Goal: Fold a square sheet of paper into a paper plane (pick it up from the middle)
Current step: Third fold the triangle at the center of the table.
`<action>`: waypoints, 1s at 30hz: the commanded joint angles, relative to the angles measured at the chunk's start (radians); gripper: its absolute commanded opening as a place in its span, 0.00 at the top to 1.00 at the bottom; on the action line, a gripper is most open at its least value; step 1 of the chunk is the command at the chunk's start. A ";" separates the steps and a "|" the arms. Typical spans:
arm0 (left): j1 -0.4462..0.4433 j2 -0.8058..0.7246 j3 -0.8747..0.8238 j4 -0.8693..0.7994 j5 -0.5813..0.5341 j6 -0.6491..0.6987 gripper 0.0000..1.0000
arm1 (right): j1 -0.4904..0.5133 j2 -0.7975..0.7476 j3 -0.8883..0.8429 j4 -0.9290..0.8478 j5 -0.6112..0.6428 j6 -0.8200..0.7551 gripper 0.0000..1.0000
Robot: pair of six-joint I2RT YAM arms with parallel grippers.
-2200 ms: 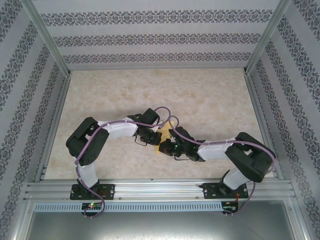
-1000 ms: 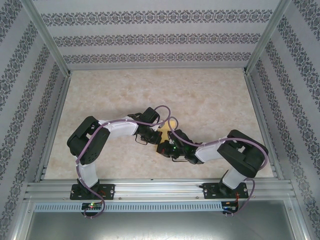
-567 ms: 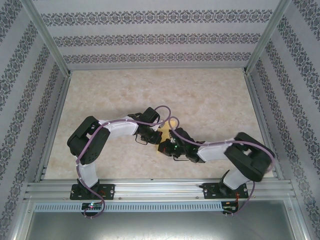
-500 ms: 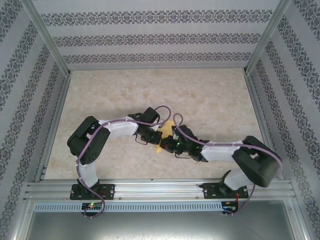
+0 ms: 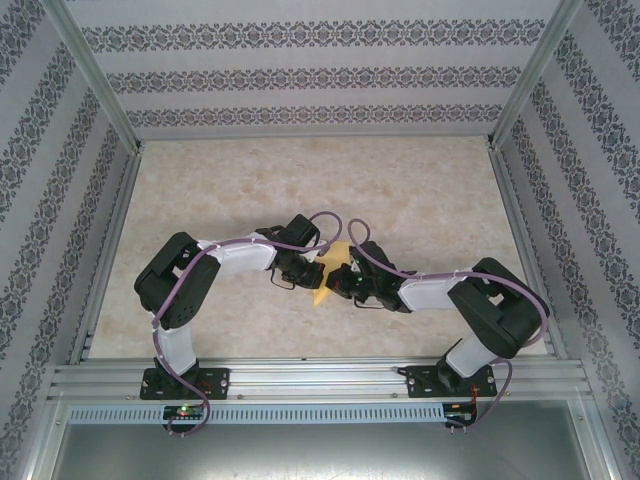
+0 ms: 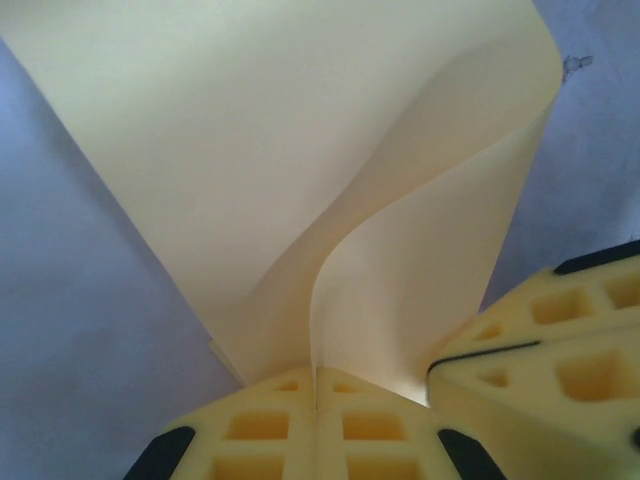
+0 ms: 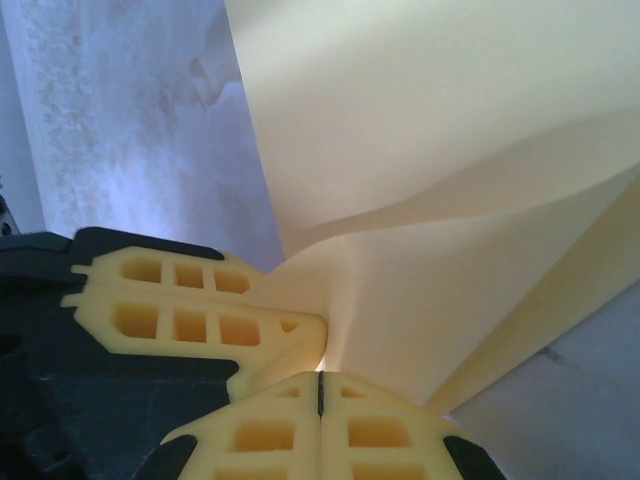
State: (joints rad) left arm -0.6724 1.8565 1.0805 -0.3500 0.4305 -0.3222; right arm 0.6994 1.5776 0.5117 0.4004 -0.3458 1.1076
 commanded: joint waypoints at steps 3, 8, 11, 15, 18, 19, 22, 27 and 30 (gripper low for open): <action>0.000 0.046 -0.002 -0.035 -0.021 0.020 1.00 | 0.018 0.048 0.015 0.020 0.003 0.000 1.00; 0.000 0.046 0.000 -0.039 -0.032 0.018 1.00 | 0.013 0.075 -0.020 -0.045 0.069 -0.011 1.00; 0.000 0.049 0.002 -0.041 -0.032 0.019 1.00 | 0.010 0.081 -0.008 -0.026 0.026 -0.016 1.00; 0.000 0.048 0.003 -0.043 -0.033 0.020 1.00 | -0.002 0.003 0.022 -0.034 -0.007 -0.027 1.00; 0.000 0.044 0.004 -0.047 -0.033 0.020 1.00 | -0.035 -0.049 0.028 -0.049 -0.014 -0.045 1.00; 0.000 0.043 0.004 -0.047 -0.036 0.020 1.00 | -0.047 -0.056 0.035 -0.063 -0.016 -0.065 1.00; 0.000 0.042 0.003 -0.049 -0.034 0.021 1.00 | -0.075 -0.042 0.045 -0.071 -0.043 -0.089 1.00; 0.000 0.043 0.005 -0.050 -0.034 0.022 1.00 | -0.085 0.016 0.053 -0.058 -0.061 -0.096 1.00; 0.000 0.043 0.005 -0.050 -0.033 0.022 1.00 | -0.087 0.057 0.049 -0.058 -0.041 -0.099 1.00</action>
State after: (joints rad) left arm -0.6724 1.8584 1.0836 -0.3511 0.4332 -0.3218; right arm 0.6170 1.5982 0.5476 0.3538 -0.3832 1.0389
